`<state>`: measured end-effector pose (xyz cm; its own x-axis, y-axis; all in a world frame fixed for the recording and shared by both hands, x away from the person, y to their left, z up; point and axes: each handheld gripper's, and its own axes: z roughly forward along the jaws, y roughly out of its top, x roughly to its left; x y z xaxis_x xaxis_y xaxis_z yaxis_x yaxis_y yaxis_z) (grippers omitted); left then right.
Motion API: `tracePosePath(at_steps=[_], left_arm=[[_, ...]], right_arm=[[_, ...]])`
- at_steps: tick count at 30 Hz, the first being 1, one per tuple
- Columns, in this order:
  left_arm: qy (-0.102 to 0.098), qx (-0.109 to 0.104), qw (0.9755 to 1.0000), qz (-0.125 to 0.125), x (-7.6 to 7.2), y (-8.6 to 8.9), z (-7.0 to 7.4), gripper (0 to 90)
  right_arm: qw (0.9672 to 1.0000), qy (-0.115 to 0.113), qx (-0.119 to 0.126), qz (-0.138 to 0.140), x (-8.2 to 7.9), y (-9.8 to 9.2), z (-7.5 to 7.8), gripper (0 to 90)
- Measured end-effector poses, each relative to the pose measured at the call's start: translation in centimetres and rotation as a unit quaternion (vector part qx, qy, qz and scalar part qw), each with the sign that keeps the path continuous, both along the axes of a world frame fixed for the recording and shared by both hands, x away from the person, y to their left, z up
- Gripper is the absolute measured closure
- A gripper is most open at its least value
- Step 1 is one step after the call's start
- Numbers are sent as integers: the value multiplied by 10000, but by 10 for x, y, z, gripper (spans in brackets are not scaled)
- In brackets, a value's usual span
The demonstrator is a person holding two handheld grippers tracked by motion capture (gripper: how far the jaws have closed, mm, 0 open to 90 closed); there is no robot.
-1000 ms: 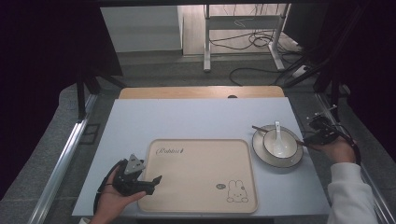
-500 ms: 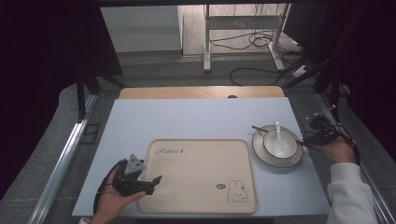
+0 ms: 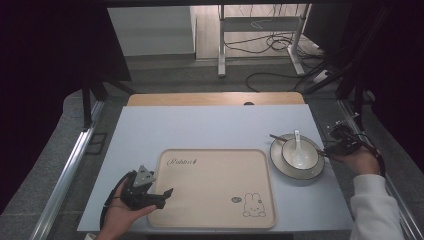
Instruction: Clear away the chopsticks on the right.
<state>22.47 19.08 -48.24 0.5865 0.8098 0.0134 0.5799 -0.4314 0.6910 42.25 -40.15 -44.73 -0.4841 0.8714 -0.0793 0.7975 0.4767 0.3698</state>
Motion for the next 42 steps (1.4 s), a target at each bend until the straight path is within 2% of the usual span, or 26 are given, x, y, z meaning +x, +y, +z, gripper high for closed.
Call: tracePosePath(at_steps=[11,14,16,18,20,21,23,25,33,42], left_arm=[[-3,4,10000,1,0,0,0,151],[-13,6,10000,1,0,1,1,151],[-8,-12,10000,36,0,1,1,150],[3,-34,10000,70,0,1,0,151],[-2,-35,10000,69,0,1,0,151],[-13,-5,10000,47,0,1,1,150],[-31,-12,10000,42,-1,1,2,150],[-38,-20,10000,58,-2,2,2,150],[1,-27,10000,94,-1,5,1,150],[23,-12,10000,89,0,4,-1,149]], right_arm=[[10000,14,-11,-2,0,-2,-2,892],[10000,-72,-11,34,-2,-4,5,889],[9997,-238,14,73,-3,-7,17,852],[9993,-282,-42,227,-3,-9,23,732],[9983,-200,-322,433,-1,-10,22,622],[9972,-85,-468,578,2,-12,20,594],[9955,72,-604,720,6,-16,17,579],[9945,167,-708,751,10,-20,15,580],[9890,353,-739,1230,15,-18,6,605],[9848,554,-817,1431,20,-11,-2,648]])
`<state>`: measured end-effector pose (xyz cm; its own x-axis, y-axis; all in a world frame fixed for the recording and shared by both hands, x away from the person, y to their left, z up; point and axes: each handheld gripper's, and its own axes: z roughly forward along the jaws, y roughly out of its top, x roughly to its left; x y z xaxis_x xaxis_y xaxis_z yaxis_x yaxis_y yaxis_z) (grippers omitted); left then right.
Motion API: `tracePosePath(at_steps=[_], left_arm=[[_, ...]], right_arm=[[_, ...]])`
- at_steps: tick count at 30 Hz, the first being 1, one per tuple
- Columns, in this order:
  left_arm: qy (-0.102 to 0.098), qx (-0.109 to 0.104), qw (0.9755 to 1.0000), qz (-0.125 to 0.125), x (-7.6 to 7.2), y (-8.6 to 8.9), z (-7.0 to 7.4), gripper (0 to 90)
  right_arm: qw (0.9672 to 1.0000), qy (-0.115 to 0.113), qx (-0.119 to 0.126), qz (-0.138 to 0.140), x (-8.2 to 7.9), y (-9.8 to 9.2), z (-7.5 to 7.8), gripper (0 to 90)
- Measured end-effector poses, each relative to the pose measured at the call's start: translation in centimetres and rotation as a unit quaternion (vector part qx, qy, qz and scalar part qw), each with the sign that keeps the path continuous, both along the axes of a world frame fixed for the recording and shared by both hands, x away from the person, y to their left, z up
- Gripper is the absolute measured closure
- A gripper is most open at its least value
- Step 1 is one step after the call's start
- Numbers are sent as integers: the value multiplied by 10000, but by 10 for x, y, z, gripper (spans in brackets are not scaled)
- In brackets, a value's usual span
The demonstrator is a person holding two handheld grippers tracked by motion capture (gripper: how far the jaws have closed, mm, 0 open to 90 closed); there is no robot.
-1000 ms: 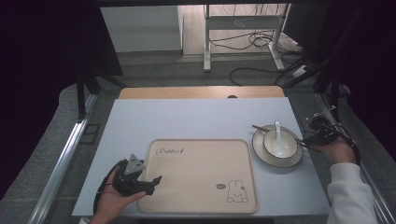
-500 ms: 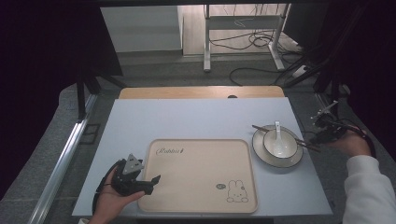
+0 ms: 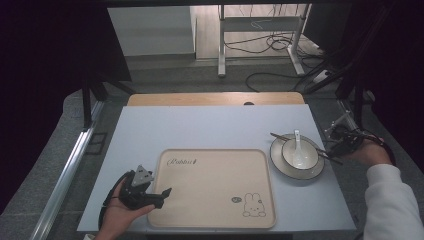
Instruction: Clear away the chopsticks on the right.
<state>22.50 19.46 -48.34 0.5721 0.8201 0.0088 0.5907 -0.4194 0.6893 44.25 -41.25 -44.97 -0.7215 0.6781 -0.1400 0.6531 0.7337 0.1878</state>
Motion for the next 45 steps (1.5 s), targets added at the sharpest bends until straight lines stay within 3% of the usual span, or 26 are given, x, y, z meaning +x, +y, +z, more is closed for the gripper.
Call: tracePosePath(at_steps=[13,20,24,27,31,36,40,45], left_arm=[[17,20,10000,-12,0,1,-1,149],[20,33,10000,-18,1,1,-1,149],[8,28,10000,-20,0,1,0,149],[7,24,10000,-20,0,1,0,149],[-2,7,10000,-13,0,0,0,149],[-5,20,10000,-29,0,0,1,149],[-8,18,10000,-25,-1,1,1,149],[-9,14,10000,-20,-1,1,1,149]], right_arm=[[9991,248,-73,331,4,5,-8,825],[9991,58,-111,415,0,6,-5,832],[9995,-218,-135,210,-4,6,5,837],[9991,-418,68,-11,-9,6,19,837],[9949,-700,660,-284,-22,14,47,837],[9902,-846,1076,-282,-44,40,72,835],[9851,-705,1539,-302,-60,67,77,834],[9815,-531,1822,-243,-80,100,69,833]])
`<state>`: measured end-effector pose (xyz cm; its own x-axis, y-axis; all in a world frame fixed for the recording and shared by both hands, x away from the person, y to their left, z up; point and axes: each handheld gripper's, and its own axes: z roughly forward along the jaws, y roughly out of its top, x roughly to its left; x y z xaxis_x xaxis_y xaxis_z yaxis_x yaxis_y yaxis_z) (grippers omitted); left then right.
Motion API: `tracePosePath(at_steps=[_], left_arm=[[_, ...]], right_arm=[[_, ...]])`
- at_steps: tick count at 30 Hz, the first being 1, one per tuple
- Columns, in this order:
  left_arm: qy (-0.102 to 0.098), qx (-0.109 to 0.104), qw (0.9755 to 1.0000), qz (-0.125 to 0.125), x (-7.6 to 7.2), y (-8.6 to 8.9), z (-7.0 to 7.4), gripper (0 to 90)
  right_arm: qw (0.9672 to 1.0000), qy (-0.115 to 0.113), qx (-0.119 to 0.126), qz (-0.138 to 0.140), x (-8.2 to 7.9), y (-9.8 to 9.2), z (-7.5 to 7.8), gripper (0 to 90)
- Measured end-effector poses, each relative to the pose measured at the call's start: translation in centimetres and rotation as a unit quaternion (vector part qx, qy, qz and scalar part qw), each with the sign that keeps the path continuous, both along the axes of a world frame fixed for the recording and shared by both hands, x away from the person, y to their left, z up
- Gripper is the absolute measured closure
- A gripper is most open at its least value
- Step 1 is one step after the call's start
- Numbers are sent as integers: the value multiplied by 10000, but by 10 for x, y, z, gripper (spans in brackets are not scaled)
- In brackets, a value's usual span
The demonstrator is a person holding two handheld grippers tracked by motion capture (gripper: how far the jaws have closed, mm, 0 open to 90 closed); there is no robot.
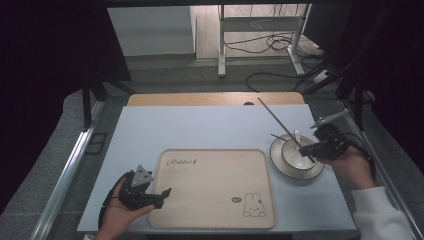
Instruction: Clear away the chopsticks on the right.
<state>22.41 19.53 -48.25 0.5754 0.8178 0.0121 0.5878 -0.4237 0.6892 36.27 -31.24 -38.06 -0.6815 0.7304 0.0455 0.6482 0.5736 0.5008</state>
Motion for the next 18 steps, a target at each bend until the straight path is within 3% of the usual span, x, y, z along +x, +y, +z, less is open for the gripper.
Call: tracePosePath(at_steps=[4,8,13,18], left_arm=[[17,8,10000,-11,0,-1,-1,149],[10,-12,10000,-3,0,-2,-1,149],[22,0,10000,-12,0,-2,-1,149],[26,2,10000,-17,0,-1,-1,149]], right_arm=[[9995,199,-13,252,-18,34,-13,833],[9973,400,-223,574,-35,66,-29,833],[9921,619,-574,928,-49,101,-55,832],[9862,900,-937,1022,-50,115,-82,832]])
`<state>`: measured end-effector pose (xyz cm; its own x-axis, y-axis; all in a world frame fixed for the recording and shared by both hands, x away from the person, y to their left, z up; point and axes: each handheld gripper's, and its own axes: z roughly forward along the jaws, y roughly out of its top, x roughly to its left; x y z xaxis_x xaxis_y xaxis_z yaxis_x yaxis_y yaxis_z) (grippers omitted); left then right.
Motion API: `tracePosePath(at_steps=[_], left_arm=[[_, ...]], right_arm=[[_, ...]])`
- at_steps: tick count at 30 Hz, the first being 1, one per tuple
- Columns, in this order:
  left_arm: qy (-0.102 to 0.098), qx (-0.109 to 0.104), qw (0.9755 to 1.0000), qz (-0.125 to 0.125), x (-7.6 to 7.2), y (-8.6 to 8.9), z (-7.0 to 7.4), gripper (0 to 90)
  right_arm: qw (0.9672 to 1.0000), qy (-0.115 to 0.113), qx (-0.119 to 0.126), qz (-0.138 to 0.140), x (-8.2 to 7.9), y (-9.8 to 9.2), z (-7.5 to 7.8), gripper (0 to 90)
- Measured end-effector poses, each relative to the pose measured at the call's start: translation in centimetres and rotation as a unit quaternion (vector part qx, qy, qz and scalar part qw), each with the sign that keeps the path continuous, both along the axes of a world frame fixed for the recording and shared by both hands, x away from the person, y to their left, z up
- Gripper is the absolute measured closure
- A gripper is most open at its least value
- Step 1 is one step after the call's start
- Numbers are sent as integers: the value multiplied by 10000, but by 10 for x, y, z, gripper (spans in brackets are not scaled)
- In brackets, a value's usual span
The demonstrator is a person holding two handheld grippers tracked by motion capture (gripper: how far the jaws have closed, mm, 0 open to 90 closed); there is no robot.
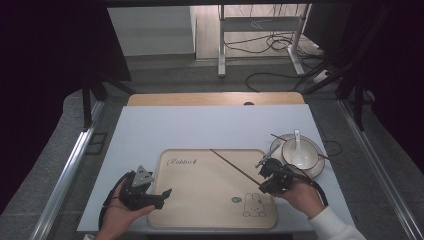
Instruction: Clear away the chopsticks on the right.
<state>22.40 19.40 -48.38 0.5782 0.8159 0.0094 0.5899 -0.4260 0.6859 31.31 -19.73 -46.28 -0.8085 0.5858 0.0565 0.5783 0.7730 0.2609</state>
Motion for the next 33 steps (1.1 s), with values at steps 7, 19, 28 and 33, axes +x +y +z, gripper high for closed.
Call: tracePosePath(at_steps=[7,19,28,33], left_arm=[[24,29,10000,-21,0,0,0,149],[10,29,10000,-10,0,-1,0,149],[17,20,10000,-8,0,0,0,149],[-2,30,10000,-14,1,-1,0,149]], right_arm=[[9993,74,-357,63,1,6,-19,831],[9989,-202,-318,289,-6,9,-13,671],[9892,-1327,623,23,-12,-49,67,474],[9830,-1684,519,-517,3,-116,96,454]])
